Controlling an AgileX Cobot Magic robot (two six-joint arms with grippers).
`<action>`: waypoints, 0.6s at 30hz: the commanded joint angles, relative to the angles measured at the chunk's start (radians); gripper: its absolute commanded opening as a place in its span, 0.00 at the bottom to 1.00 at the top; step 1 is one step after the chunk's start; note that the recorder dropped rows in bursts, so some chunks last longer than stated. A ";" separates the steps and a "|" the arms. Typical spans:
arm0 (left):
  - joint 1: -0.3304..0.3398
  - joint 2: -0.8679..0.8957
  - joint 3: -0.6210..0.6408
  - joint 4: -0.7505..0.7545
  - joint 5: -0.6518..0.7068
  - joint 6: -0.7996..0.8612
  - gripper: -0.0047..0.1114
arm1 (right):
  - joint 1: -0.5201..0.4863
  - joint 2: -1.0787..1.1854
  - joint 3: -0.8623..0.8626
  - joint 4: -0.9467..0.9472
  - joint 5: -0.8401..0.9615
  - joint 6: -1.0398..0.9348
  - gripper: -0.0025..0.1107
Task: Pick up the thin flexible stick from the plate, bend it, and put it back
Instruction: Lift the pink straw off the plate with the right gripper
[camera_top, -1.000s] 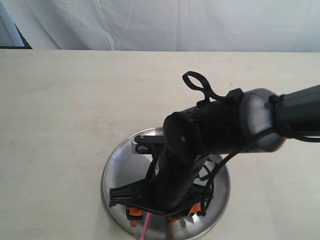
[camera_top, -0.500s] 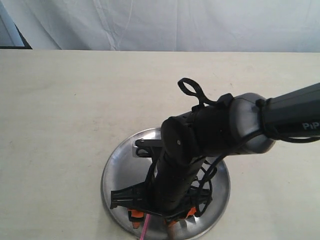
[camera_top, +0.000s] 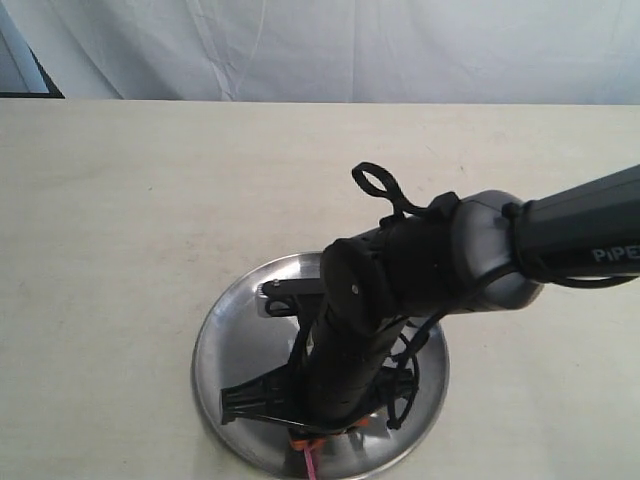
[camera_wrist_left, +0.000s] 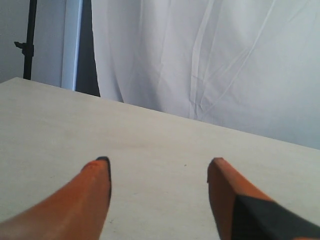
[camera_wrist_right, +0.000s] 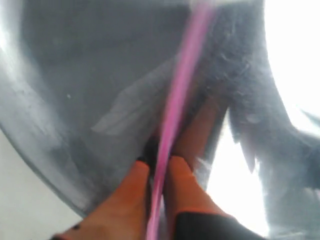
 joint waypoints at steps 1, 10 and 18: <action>-0.003 -0.004 -0.005 0.002 -0.009 -0.001 0.52 | 0.002 0.009 0.006 0.005 -0.010 -0.070 0.01; -0.003 -0.004 -0.005 0.002 -0.009 -0.001 0.52 | 0.002 -0.083 0.006 -0.036 -0.035 -0.070 0.01; -0.003 -0.004 -0.005 0.002 -0.009 -0.001 0.52 | 0.002 -0.328 0.006 -0.316 0.032 -0.027 0.01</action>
